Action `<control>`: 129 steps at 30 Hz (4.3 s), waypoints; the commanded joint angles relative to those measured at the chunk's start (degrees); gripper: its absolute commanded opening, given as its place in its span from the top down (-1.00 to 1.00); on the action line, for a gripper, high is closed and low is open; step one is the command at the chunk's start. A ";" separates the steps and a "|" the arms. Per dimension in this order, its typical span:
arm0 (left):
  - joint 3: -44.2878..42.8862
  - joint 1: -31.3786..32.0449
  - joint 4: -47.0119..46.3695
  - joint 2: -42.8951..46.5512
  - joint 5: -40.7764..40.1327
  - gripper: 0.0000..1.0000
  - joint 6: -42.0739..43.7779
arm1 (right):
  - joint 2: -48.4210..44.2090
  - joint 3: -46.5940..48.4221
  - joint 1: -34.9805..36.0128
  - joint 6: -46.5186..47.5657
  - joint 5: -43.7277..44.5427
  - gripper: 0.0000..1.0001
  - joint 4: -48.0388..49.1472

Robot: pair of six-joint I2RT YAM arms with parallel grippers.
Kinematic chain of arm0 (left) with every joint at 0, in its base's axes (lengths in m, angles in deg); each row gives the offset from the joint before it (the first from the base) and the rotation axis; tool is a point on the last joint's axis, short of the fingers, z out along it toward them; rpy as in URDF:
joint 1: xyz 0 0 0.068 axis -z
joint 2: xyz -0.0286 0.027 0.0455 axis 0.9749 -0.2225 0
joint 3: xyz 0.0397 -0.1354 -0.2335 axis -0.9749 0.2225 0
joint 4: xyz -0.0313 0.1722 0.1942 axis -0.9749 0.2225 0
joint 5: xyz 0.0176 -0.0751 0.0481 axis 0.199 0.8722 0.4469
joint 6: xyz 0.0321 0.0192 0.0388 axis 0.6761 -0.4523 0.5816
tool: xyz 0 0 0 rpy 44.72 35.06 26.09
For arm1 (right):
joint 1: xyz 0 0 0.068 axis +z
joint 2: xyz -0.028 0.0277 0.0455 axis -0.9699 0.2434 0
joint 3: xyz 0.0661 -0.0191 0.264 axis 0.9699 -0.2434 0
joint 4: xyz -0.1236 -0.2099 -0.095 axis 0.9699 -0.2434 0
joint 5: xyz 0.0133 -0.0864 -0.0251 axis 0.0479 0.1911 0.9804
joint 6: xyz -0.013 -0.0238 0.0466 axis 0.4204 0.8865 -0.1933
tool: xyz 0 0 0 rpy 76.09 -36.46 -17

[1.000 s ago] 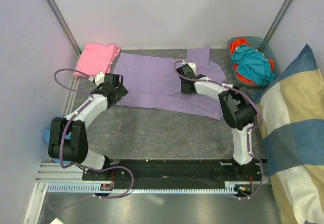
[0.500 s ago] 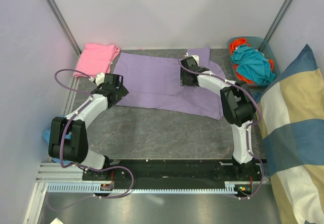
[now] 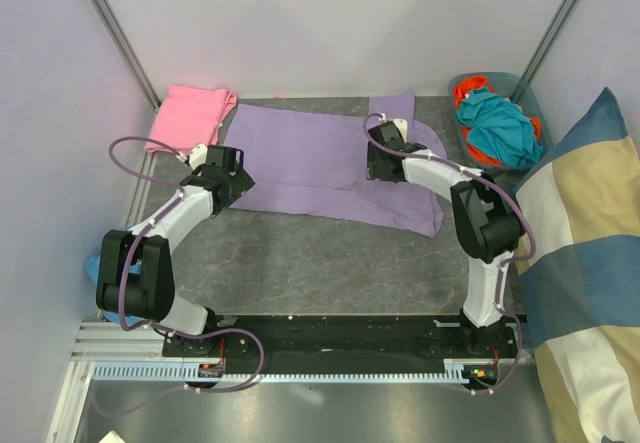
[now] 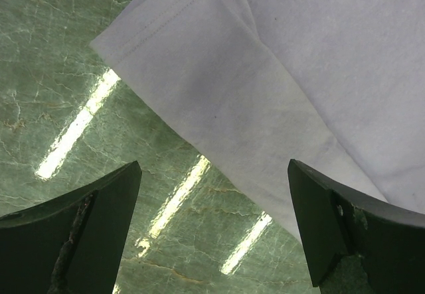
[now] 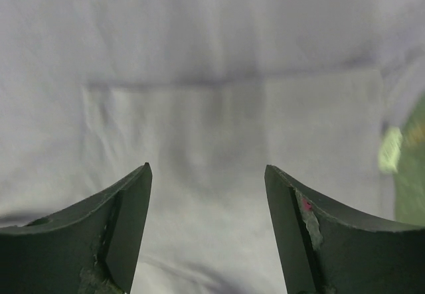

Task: Fold and stack the t-shirts
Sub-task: Fold the flattened tshirt in 1/3 of the way

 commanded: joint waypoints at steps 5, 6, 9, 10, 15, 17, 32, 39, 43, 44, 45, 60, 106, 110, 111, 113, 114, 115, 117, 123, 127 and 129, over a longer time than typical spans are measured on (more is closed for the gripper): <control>1.31 0.50 -0.73 -0.02 0.52 -1.00 -1.80 | -18.94 -18.84 -0.10 -7.53 -1.11 -0.56 0.17; 1.40 0.50 -0.64 0.06 0.60 -1.00 -1.88 | -20.35 -20.07 -0.01 -8.06 -1.20 -0.56 -0.01; 1.93 1.03 -0.73 -0.02 0.43 -1.00 -2.06 | -26.75 -24.11 0.08 -9.64 -0.85 -0.57 -1.93; 2.01 1.03 -0.82 -0.02 0.26 -1.00 -2.15 | -27.74 -26.04 0.08 -10.17 -0.67 -0.57 -2.38; 1.93 1.03 -0.82 -0.20 -0.01 -1.00 -2.15 | -33.01 -30.97 -0.01 -14.47 1.79 -0.57 -5.10; 1.84 1.03 -0.91 -0.29 -0.01 -1.00 -2.15 | -34.24 -32.73 0.08 -17.37 4.07 -0.57 -6.16; 1.05 1.03 -0.82 -0.37 -1.33 -1.00 -1.89 | -45.67 -37.75 -0.01 -23.36 4.88 -0.57 -13.10; -0.18 0.24 -0.82 -1.08 -2.91 -1.00 -1.45 | -48.14 -39.15 1.66 -23.79 1.45 -0.57 -12.05; 0.08 -2.13 -2.14 -2.48 -2.73 -1.00 -2.06 | -48.93 -39.59 3.24 -23.88 1.08 -0.57 -9.77; -0.18 -2.74 -2.22 -3.09 -2.65 -1.00 -2.15 | -48.41 -39.16 3.41 -23.88 1.52 -0.57 -10.03; -0.53 -2.92 -2.14 -3.88 -2.65 -1.00 -2.15 | -47.79 -38.89 3.50 -23.71 2.05 -0.57 -10.38; -0.45 -5.47 -1.96 -3.28 -2.65 -1.00 -1.62 | -41.64 -38.80 3.07 -24.68 12.52 -0.54 -11.26; -4.49 -9.95 -1.17 -7.84 -3.52 -0.98 -0.83 | -33.81 -43.28 -4.76 -19.84 1.79 1.00 0.78; -5.45 -10.04 -1.00 -8.81 -4.93 -0.82 -0.92 | -34.34 -43.72 -5.02 -19.84 1.44 1.00 0.78; -5.72 -10.13 -0.91 -9.16 -5.19 -0.72 -0.92 | -34.34 -43.81 -5.11 -19.84 1.44 1.00 0.78; -5.81 -10.13 -0.82 -9.86 -5.37 -0.65 -1.27 | -34.34 -43.81 -5.11 -19.84 1.18 1.00 0.78; -5.90 -10.22 -0.82 -10.30 -5.54 -0.64 -1.44 | -34.34 -43.81 -5.28 -19.76 1.18 1.00 0.78; -5.98 -10.22 -0.82 -10.57 -5.46 -0.63 -1.62 | -34.43 -43.81 -5.28 -19.75 1.18 1.00 0.78; -6.60 -10.22 -0.82 -11.88 -5.55 -0.60 -1.71 | -34.43 -43.81 -5.37 -19.49 1.09 1.00 0.78; -8.27 -10.22 -0.03 -14.61 -5.02 -0.53 -2.50 | -34.78 -43.64 -5.81 -19.14 0.83 1.00 0.69; -9.06 -11.80 0.41 -15.40 -4.76 -0.26 -3.38 | -34.87 -43.64 -5.90 -18.96 0.65 1.00 0.61; -9.50 -12.15 0.67 -15.75 -4.49 -0.19 -3.82 | -35.13 -43.72 -5.90 -19.05 0.56 1.00 0.61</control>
